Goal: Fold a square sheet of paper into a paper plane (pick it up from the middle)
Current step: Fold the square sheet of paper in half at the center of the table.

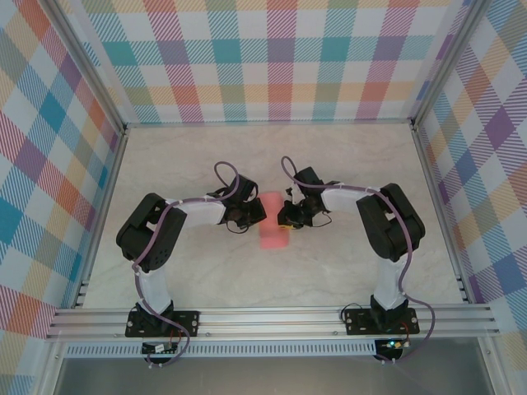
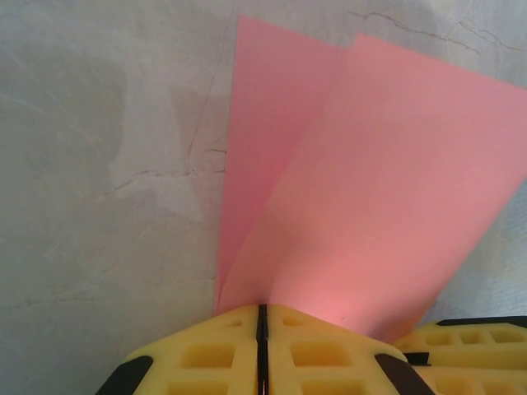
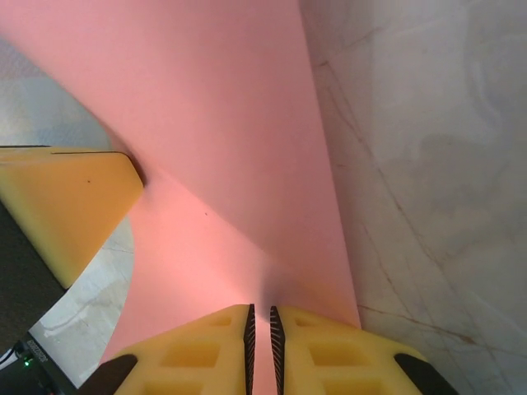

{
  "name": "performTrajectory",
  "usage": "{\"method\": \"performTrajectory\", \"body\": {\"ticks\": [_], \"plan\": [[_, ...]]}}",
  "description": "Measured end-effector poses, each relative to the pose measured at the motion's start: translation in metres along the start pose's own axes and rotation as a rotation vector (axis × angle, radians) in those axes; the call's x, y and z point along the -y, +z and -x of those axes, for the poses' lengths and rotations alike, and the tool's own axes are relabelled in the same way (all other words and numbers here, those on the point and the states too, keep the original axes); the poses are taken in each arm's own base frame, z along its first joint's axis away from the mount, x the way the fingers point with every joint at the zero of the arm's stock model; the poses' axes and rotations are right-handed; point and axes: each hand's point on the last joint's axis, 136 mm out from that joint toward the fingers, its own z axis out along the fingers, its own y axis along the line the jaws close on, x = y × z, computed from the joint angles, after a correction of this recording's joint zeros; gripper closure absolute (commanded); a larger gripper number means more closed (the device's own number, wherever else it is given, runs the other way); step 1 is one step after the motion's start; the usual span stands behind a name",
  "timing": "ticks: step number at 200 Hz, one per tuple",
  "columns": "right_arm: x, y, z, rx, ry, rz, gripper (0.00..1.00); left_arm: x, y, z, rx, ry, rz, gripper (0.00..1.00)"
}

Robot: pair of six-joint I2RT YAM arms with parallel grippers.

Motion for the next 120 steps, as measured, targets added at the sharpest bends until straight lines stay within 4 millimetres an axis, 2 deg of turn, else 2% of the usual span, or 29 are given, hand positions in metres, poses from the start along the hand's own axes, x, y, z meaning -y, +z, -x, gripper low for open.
{"method": "performTrajectory", "body": {"ticks": [24,67,120], "plan": [[-0.001,-0.002,-0.002,0.008,-0.007,0.016,0.82,0.000,0.000,0.000,0.000,0.000,0.000,0.90],[-0.011,-0.018,-0.023,-0.005,-0.019,0.076,0.82,0.000,0.000,0.000,0.001,0.001,0.001,0.90],[0.003,-0.008,-0.041,-0.061,0.017,0.068,0.82,0.000,0.000,0.000,0.001,0.001,0.001,0.91]]}}
